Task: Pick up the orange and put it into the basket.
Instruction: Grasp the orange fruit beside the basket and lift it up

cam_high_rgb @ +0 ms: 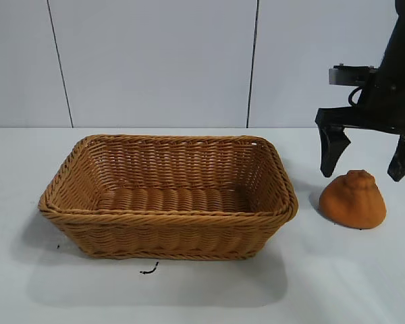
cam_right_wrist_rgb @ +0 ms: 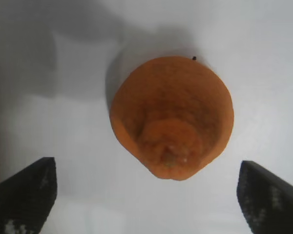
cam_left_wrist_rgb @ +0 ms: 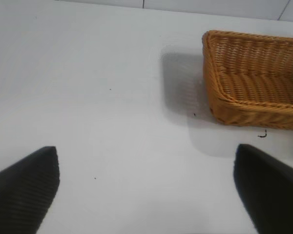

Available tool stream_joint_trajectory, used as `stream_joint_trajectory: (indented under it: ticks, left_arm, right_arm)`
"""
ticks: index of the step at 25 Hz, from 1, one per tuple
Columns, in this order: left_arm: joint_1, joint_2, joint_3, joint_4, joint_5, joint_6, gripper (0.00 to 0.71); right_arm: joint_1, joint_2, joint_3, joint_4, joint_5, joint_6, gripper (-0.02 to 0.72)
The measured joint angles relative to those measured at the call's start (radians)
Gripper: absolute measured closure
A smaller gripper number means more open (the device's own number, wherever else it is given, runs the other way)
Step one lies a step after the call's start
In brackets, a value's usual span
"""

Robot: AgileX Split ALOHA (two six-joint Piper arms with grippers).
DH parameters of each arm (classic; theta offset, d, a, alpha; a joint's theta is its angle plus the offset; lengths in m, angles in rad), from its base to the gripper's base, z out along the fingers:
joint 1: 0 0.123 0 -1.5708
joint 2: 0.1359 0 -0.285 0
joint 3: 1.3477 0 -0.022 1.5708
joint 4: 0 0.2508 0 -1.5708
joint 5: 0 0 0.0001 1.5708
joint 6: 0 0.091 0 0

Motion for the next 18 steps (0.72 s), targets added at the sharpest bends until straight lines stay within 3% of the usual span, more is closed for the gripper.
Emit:
stream_joint_trajectory:
  ticks: [4,6,12,13,18]
  left_arm:
    - [0.000,0.000,0.000,0.000,0.000,0.000,0.014]
    - [0.000,0.000,0.000,0.000,0.000,0.000,0.014]
    - [0.000,0.000,0.000,0.000,0.000,0.001,0.014]
    - [0.000,0.000,0.000,0.000,0.000,0.001,0.014]
    - [0.000,0.000,0.000,0.000,0.000,0.001,0.014]
  right_arm:
    - [0.000,0.034,0.000,-0.007,-0.023,0.000,0.029]
    - [0.000,0.041,0.000,-0.012,-0.026,0.000,0.106]
    - [0.000,0.033,-0.005,-0.018,-0.011,0.000,0.631]
    - [0.000,0.027,-0.005,-0.018,-0.005,0.000,0.659]
    - [0.000,-0.037,-0.020,-0.020,0.029,0.000,0.659]
